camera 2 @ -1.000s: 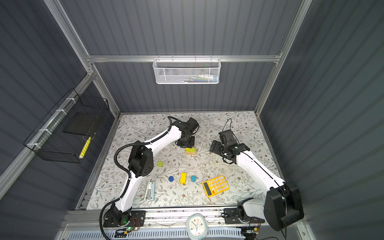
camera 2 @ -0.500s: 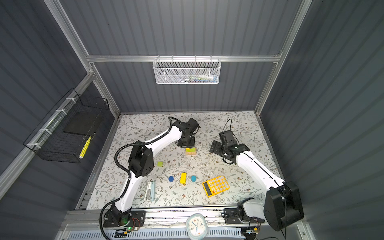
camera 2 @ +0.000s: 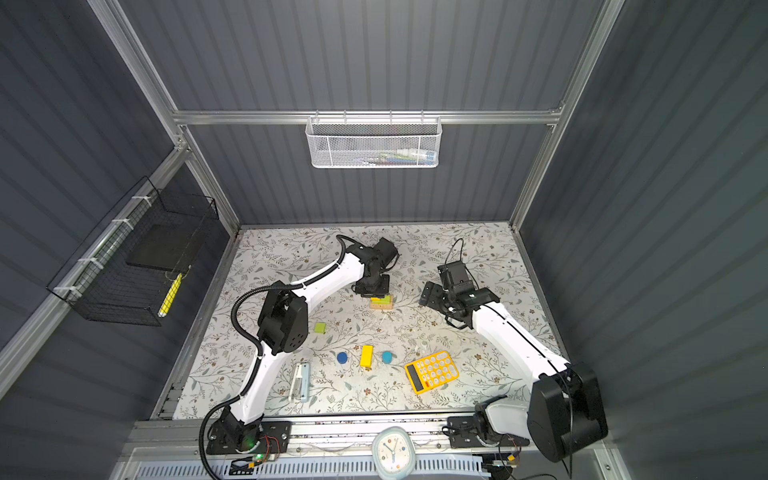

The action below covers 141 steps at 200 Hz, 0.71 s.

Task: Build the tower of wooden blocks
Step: 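Lower the yellow cube onto the lime-green block with the left gripper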

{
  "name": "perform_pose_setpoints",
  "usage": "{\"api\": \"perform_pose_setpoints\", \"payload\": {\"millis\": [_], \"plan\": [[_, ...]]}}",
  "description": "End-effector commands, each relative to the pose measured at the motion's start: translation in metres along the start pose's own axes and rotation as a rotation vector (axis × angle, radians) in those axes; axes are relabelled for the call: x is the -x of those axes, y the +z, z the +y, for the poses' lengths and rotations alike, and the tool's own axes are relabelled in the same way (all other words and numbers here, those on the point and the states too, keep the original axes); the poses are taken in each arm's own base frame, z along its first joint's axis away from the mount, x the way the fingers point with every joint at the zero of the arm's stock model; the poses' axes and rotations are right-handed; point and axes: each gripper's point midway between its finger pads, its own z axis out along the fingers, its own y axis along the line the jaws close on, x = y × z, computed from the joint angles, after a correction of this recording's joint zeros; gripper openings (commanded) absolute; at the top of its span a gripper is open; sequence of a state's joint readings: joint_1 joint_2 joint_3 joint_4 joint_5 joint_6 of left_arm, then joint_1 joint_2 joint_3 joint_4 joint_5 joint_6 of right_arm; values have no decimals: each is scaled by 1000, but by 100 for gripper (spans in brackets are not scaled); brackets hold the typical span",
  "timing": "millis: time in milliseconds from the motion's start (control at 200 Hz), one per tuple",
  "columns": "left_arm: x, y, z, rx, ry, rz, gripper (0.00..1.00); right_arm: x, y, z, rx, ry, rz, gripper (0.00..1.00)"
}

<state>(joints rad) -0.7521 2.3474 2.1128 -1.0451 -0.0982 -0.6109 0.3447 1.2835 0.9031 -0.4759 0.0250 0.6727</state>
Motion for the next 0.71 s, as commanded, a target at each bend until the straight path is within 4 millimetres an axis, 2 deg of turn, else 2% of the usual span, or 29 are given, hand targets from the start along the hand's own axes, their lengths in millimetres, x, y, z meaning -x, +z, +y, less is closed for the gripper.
{"api": "perform_pose_setpoints", "payload": {"millis": [0,700], "plan": [[-7,12,1,20,-3,22,0,-3,0,-3,-2,5,5,91],[-10,17,1,23,-6,36,1,-5,1,-5,-7,7,10,91]]}}
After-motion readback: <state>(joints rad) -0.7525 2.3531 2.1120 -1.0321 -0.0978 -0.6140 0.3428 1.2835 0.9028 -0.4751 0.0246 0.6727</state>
